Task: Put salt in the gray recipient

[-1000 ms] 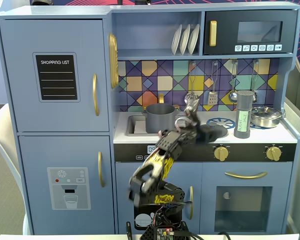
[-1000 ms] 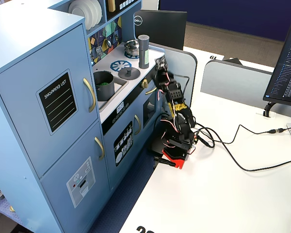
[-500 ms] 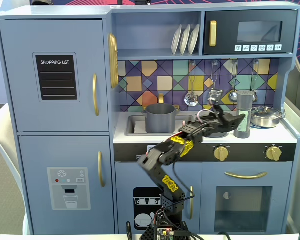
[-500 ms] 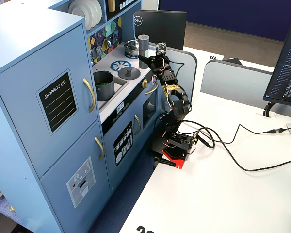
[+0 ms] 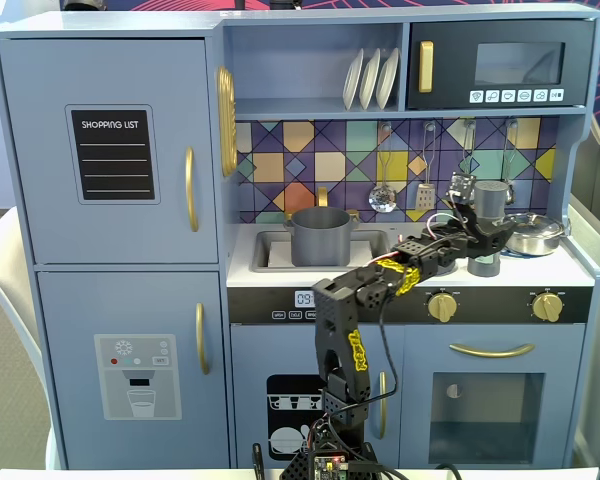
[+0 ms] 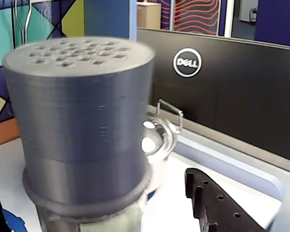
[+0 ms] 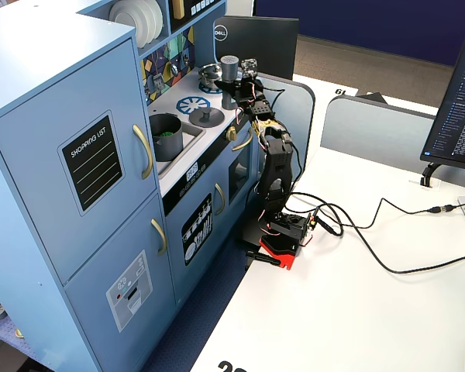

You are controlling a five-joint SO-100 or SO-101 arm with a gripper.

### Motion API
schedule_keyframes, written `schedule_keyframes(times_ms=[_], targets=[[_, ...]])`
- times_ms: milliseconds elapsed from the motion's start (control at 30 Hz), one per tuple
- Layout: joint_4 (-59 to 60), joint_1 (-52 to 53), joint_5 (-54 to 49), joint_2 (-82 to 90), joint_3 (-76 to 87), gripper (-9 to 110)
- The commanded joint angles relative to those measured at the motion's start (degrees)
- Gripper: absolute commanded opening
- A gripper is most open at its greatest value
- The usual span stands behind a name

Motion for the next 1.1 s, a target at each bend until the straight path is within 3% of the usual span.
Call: schedule_keyframes(times_ms=[0, 233, 300, 367, 567, 667, 867, 1067], targets=[[-2.2, -2.11, -1.32, -3.16, -7.73, 53], [-3.69, -3.87, -2.11, -11.34, -15.38, 46], [-4.75, -4.04, -3.6, -12.39, -16.26, 30], [-3.78, -4.13, -7.12, -12.3, -16.17, 2], [0.44, -3.6, 3.16, -4.57, -15.12, 0], [8.96, -5.54, 13.36, 3.87, -15.29, 0], [29.79, -17.75, 43.59, 18.28, -19.16, 0], [41.22, -32.7, 84.11, 23.38, -21.8, 0]])
